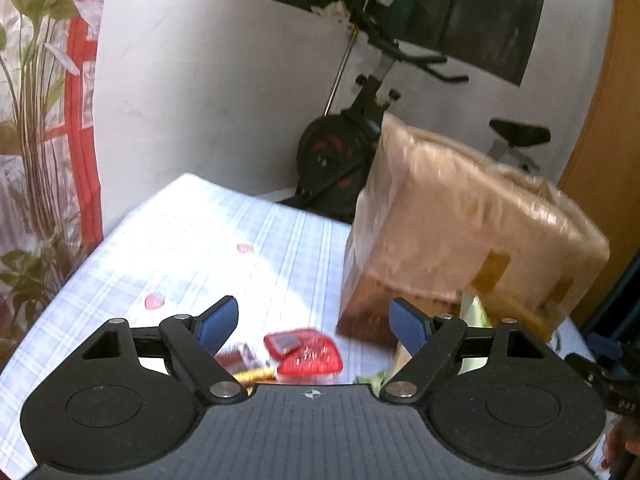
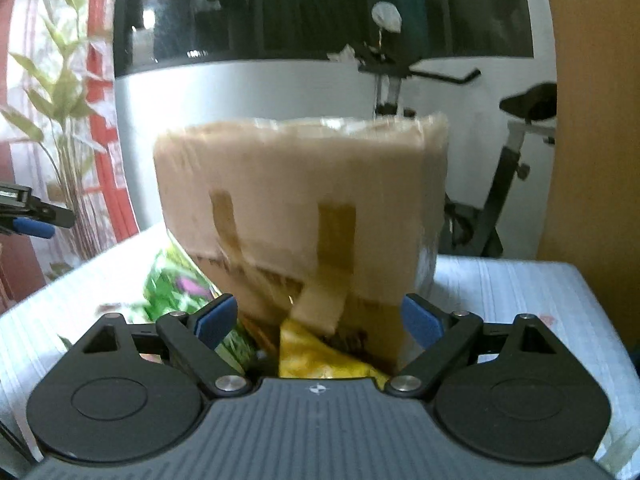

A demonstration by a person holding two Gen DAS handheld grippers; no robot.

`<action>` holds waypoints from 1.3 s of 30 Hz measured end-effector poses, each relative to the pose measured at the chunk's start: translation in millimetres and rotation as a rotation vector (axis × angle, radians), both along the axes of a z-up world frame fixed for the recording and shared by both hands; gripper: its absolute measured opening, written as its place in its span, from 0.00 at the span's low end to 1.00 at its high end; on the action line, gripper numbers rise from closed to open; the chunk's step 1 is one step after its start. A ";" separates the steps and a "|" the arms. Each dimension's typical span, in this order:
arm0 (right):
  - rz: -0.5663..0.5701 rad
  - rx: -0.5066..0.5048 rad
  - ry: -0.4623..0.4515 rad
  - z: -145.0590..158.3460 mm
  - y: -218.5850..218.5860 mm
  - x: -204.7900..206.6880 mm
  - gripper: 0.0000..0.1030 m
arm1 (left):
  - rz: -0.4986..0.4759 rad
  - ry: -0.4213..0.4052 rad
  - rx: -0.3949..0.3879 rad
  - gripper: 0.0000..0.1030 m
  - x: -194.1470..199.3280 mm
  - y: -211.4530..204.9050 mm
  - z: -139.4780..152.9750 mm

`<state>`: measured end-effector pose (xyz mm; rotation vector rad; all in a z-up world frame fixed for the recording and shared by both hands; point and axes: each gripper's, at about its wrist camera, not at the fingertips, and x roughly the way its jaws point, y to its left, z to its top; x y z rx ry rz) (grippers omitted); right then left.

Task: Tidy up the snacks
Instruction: 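Move both tools back down to the snack pile, then grasp the pink bread pack with the left tool while the right tool grasps the yellow chip bag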

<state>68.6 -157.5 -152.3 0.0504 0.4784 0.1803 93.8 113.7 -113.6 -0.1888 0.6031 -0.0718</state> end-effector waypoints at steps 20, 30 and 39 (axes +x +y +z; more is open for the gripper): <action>-0.124 -0.033 0.261 -56.6 6.4 29.5 0.81 | -0.134 0.080 0.044 0.80 -7.4 -8.3 -40.1; -0.125 -0.008 0.219 -38.0 8.6 11.5 0.61 | -0.324 0.157 0.150 0.81 -7.9 -18.5 -70.4; -0.102 0.010 0.191 -26.1 16.5 -0.8 0.61 | -0.385 0.179 0.211 0.84 -1.2 -30.8 -85.6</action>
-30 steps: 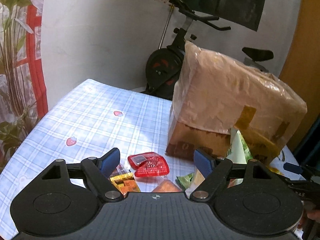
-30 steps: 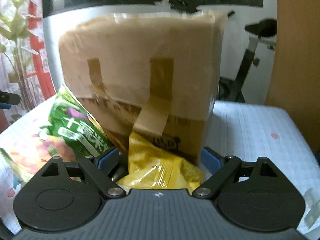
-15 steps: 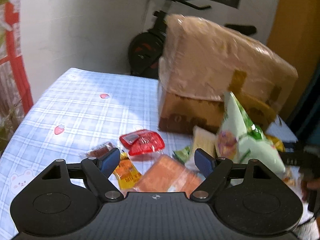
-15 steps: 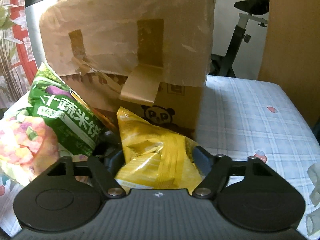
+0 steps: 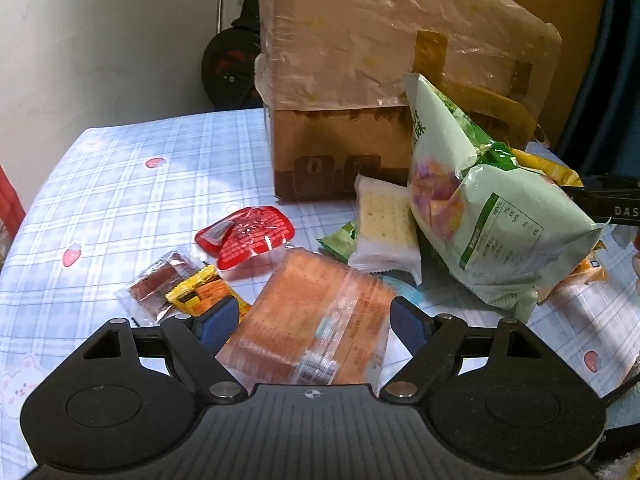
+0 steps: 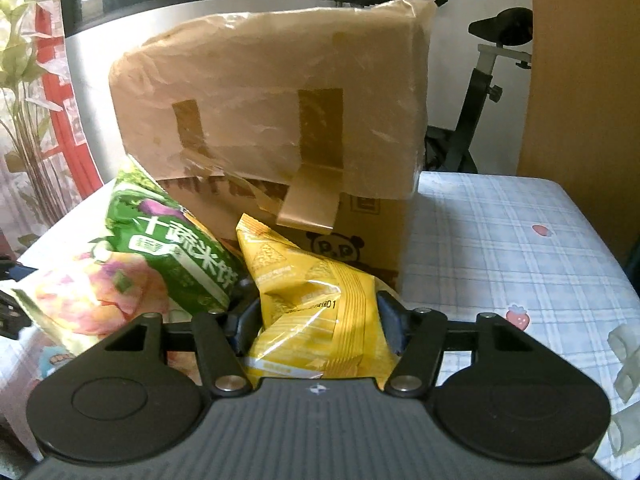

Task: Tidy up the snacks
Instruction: 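Grasp the pink bread pack with the left tool while the right tool grasps the yellow chip bag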

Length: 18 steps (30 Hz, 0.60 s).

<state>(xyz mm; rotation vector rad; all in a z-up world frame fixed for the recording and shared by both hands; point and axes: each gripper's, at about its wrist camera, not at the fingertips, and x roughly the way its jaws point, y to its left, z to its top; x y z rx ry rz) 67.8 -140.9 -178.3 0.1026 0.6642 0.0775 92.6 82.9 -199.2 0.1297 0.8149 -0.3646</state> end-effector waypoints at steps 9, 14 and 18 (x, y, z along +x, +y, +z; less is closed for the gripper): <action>0.011 0.014 -0.011 4.3 2.9 -4.0 0.61 | -0.050 -0.013 0.117 0.83 1.7 -17.9 -10.7; 0.020 0.017 -0.024 8.1 5.5 -7.0 0.61 | -0.025 -0.002 0.070 0.75 -2.6 -10.6 -5.3; 0.023 0.034 -0.044 13.2 5.1 -11.3 0.61 | 0.019 -0.006 0.002 0.74 -7.2 0.0 3.8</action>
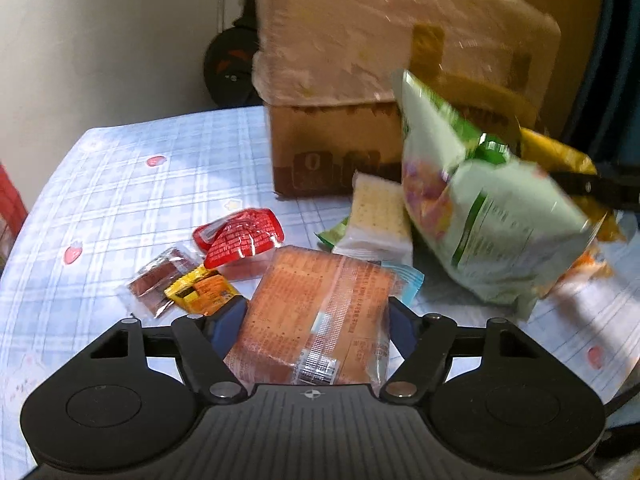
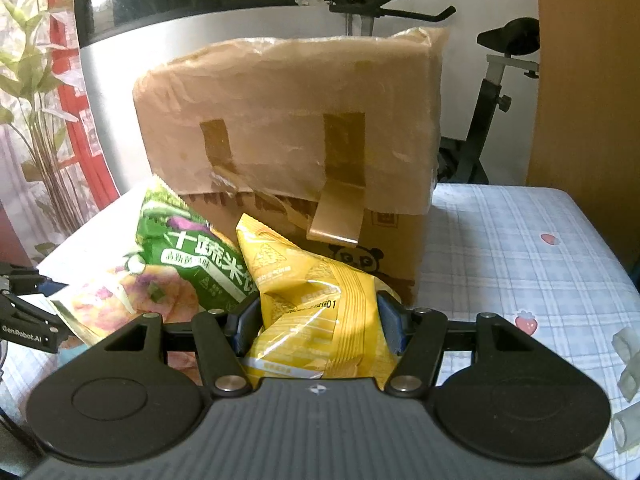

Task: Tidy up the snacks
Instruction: 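Grasp the pink bread pack with the left tool while the right tool grasps the yellow chip bag, then lift both held snacks and carry them over the box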

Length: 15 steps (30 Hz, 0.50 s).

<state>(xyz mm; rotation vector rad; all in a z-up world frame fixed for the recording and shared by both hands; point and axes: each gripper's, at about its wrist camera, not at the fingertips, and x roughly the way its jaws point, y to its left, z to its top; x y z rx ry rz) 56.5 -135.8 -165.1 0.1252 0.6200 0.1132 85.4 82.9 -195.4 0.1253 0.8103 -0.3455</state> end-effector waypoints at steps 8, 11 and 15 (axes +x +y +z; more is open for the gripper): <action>0.011 0.010 -0.028 8.3 -0.7 -4.5 0.61 | 0.021 -0.028 -0.063 0.73 -19.7 9.5 25.6; 0.014 0.014 -0.031 10.0 -0.2 -5.3 0.61 | 0.040 -0.036 -0.075 0.73 -24.9 12.4 30.8; 0.031 0.019 -0.057 18.3 3.4 -8.1 0.61 | 0.074 -0.079 -0.098 0.73 -27.3 18.6 47.2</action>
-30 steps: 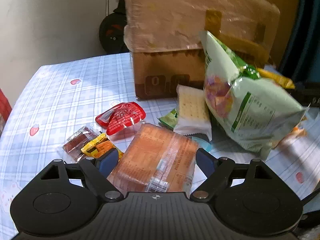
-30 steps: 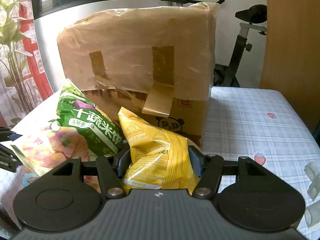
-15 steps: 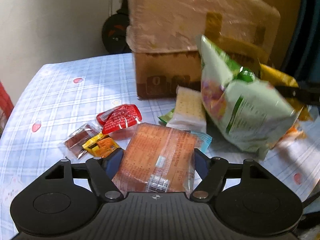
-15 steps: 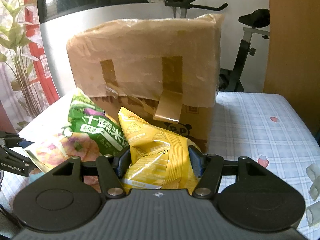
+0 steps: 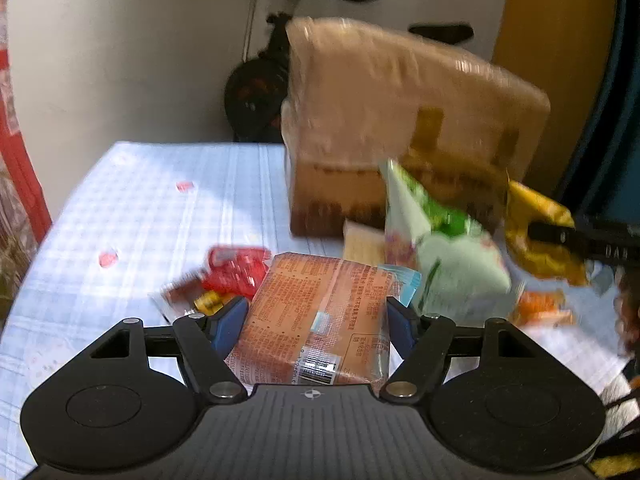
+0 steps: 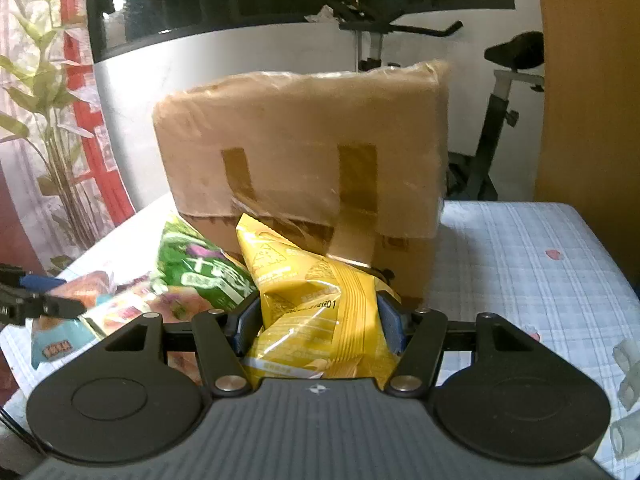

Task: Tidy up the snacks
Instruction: 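Lift both held snacks and carry them over the box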

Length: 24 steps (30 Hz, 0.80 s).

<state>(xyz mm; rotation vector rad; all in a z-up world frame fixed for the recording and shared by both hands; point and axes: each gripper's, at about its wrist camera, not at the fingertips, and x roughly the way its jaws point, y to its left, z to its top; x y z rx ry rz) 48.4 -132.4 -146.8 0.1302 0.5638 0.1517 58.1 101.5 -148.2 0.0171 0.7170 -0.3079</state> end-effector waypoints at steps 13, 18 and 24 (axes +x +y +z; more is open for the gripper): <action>0.075 0.126 -0.211 88.9 -5.4 4.3 0.61 | 0.022 -0.280 -0.024 0.73 6.1 -4.1 102.9; 0.088 0.148 -0.306 125.1 -12.7 22.9 0.61 | 0.008 -0.346 -0.052 0.73 26.3 -20.8 129.1; 0.044 0.078 -0.342 136.7 -21.8 79.1 0.61 | -0.021 -0.370 -0.052 0.73 74.1 -56.7 144.5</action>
